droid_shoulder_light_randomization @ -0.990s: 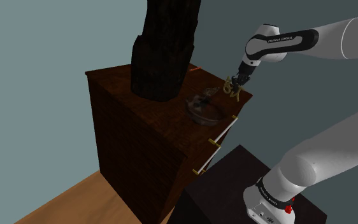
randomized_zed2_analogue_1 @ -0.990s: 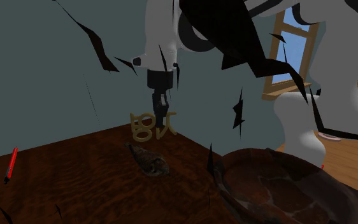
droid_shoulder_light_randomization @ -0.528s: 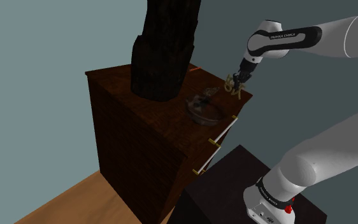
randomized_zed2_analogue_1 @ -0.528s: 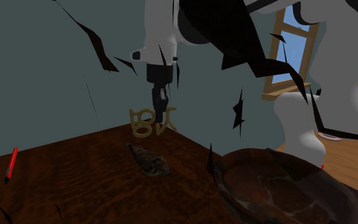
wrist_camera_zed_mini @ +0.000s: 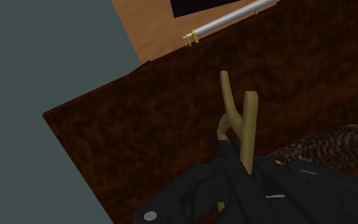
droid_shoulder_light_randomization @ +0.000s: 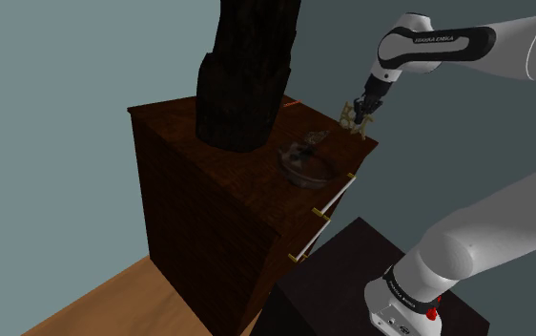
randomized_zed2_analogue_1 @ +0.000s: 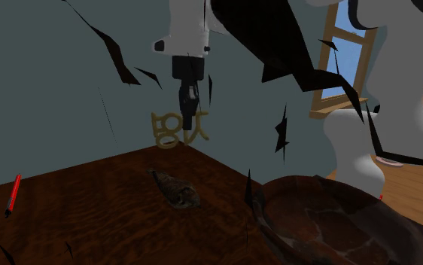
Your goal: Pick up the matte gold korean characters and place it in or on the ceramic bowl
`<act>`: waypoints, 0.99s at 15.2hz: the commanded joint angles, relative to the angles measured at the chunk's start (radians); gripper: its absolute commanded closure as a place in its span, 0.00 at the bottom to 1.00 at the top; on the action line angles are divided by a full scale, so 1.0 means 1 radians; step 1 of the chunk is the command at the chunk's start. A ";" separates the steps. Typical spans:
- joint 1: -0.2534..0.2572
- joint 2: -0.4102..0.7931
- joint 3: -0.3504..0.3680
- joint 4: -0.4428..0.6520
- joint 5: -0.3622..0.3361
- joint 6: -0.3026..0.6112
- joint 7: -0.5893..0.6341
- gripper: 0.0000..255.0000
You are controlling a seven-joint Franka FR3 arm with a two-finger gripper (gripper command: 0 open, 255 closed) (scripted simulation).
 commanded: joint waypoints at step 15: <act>0.006 0.003 0.009 0.215 0.007 -0.213 -0.005 1.00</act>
